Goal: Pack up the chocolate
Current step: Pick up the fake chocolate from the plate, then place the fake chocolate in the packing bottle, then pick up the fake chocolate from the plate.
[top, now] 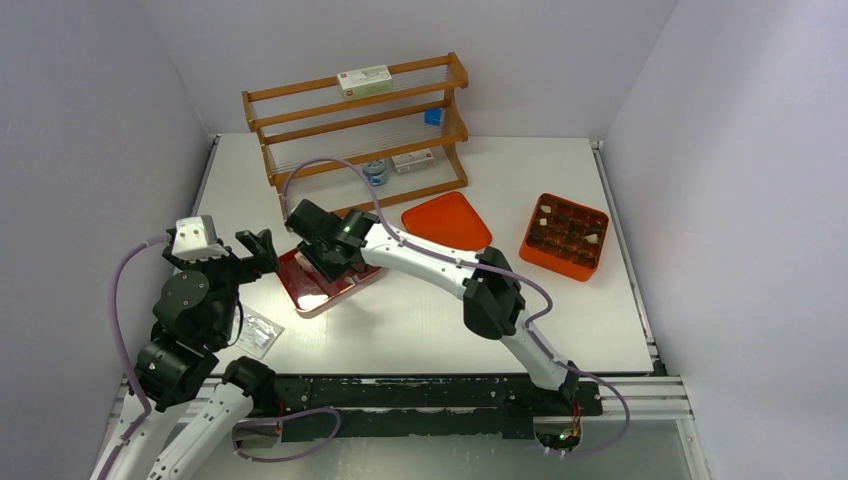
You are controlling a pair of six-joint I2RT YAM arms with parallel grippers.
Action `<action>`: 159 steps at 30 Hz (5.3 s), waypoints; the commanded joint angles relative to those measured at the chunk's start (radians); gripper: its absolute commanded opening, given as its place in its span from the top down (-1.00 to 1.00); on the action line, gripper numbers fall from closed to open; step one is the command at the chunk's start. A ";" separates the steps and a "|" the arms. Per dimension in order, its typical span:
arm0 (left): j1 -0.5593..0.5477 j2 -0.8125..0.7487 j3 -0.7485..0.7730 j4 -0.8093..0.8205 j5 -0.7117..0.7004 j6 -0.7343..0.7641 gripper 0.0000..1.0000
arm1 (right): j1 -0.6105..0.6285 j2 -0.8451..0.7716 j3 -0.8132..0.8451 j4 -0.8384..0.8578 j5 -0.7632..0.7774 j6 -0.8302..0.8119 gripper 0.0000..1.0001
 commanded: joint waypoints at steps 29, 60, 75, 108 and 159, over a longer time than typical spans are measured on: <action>-0.006 0.006 0.000 0.028 0.047 0.031 -0.96 | 0.015 -0.225 -0.193 0.047 0.102 0.036 0.52; -0.028 0.016 -0.061 0.106 0.203 0.079 -0.96 | -0.499 -0.763 -0.593 -0.161 0.252 0.226 0.54; -0.047 0.009 -0.061 0.104 0.206 0.078 -0.96 | -0.825 -0.798 -0.715 -0.216 0.259 0.226 0.52; -0.075 0.010 -0.058 0.099 0.183 0.083 -0.96 | -0.962 -0.801 -0.805 -0.148 0.264 0.165 0.23; -0.065 -0.074 -0.034 0.071 0.005 0.087 -0.96 | -0.126 -0.458 -0.412 0.150 -0.005 0.193 0.23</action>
